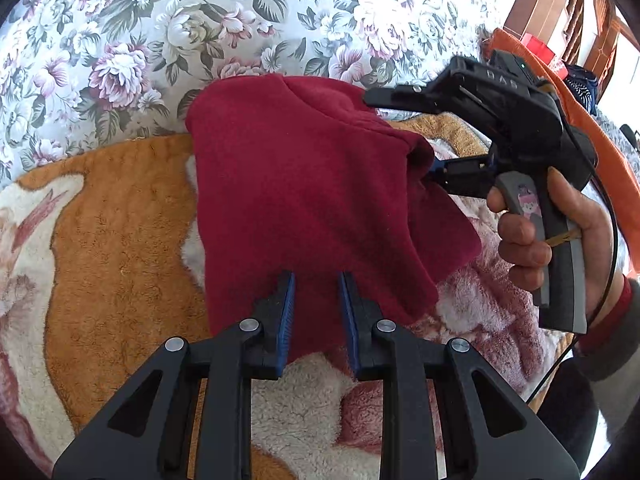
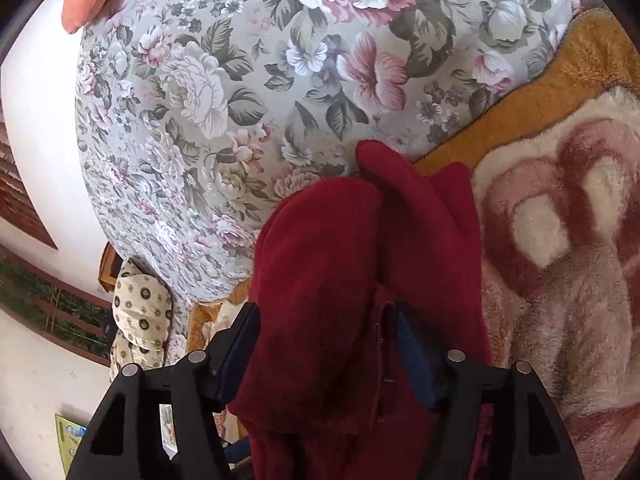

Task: Fold small clothes

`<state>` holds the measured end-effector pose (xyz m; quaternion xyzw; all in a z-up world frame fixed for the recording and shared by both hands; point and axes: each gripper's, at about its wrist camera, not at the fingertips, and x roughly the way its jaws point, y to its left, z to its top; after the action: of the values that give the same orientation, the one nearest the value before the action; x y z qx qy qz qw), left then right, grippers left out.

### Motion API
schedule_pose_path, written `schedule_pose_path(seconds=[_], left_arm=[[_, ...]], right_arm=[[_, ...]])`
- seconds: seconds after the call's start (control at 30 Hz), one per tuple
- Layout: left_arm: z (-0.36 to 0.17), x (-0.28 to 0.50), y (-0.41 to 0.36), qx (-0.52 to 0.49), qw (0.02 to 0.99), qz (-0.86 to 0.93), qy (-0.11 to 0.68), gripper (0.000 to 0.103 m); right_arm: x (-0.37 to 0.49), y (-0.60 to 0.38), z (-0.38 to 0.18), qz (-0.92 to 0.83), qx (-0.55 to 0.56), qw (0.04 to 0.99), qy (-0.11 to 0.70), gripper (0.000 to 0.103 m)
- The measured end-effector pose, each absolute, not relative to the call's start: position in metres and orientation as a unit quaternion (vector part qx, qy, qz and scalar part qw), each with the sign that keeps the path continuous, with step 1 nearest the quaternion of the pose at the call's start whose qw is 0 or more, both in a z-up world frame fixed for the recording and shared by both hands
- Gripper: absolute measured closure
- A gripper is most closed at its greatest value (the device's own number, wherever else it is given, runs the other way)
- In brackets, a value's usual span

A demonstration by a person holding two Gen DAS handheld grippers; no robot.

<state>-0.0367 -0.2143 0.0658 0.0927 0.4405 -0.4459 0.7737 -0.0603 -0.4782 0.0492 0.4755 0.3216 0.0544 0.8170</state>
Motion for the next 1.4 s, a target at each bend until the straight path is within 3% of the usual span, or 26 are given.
schedule_pose_path(seconds=[0.1, 0.23, 0.27, 0.3, 0.33, 0.37, 0.4, 0.5, 0.53, 0.67, 0.77, 0.87, 1.0, 1.13, 1.33, 1.4], left_arm=[[0.063, -0.038, -0.215, 0.092, 0.772, -0.447, 0.442, 0.083], [0.062, -0.038, -0.216, 0.092, 0.771, -0.450, 0.441, 0.083], [0.064, -0.038, -0.214, 0.092, 0.771, -0.450, 0.440, 0.083], [0.067, -0.038, -0.212, 0.089, 0.773, -0.451, 0.437, 0.083], [0.071, -0.039, -0.208, 0.083, 0.776, -0.453, 0.432, 0.083], [0.077, -0.038, -0.204, 0.072, 0.780, -0.454, 0.425, 0.083], [0.081, -0.037, -0.200, 0.062, 0.784, -0.454, 0.418, 0.080], [0.091, -0.033, -0.188, 0.026, 0.796, -0.449, 0.405, 0.054], [0.091, -0.032, -0.185, 0.013, 0.797, -0.448, 0.405, 0.052], [0.088, -0.028, -0.192, 0.003, 0.795, -0.443, 0.413, 0.052], [0.084, -0.030, -0.206, 0.030, 0.790, -0.446, 0.420, 0.052], [0.083, -0.035, -0.215, 0.059, 0.789, -0.446, 0.419, 0.052], [0.080, -0.030, -0.214, 0.067, 0.789, -0.432, 0.432, 0.052], [0.083, -0.019, -0.204, 0.040, 0.792, -0.421, 0.440, 0.052], [0.081, -0.018, -0.203, 0.035, 0.794, -0.413, 0.445, 0.052], [0.081, -0.018, -0.202, 0.036, 0.796, -0.412, 0.442, 0.052]], right_arm=[[-0.052, -0.471, 0.049, 0.055, 0.468, 0.823, 0.318, 0.024], [-0.042, -0.450, 0.046, 0.048, 0.405, 0.847, 0.341, 0.024], [-0.040, -0.442, 0.050, 0.038, 0.369, 0.858, 0.356, 0.037], [-0.040, -0.437, 0.051, 0.026, 0.346, 0.863, 0.368, 0.062], [-0.041, -0.434, 0.054, 0.022, 0.334, 0.867, 0.370, 0.068], [-0.045, -0.434, 0.060, 0.022, 0.326, 0.872, 0.364, 0.080], [-0.049, -0.434, 0.068, 0.020, 0.311, 0.880, 0.359, 0.083], [-0.061, -0.436, 0.098, -0.005, 0.245, 0.907, 0.342, 0.084], [-0.064, -0.439, 0.105, -0.014, 0.229, 0.911, 0.342, 0.084], [-0.053, -0.455, 0.103, -0.033, 0.213, 0.906, 0.365, 0.084], [-0.034, -0.449, 0.076, -0.091, 0.133, 0.898, 0.409, 0.084], [-0.037, -0.452, 0.075, -0.091, 0.150, 0.901, 0.397, 0.083], [-0.067, -0.460, 0.096, -0.048, 0.217, 0.893, 0.391, 0.065], [-0.122, -0.447, 0.107, 0.029, 0.276, 0.891, 0.360, 0.058], [-0.138, -0.418, 0.074, 0.046, 0.303, 0.871, 0.384, 0.059], [-0.131, -0.420, 0.062, 0.025, 0.315, 0.864, 0.391, 0.068]])
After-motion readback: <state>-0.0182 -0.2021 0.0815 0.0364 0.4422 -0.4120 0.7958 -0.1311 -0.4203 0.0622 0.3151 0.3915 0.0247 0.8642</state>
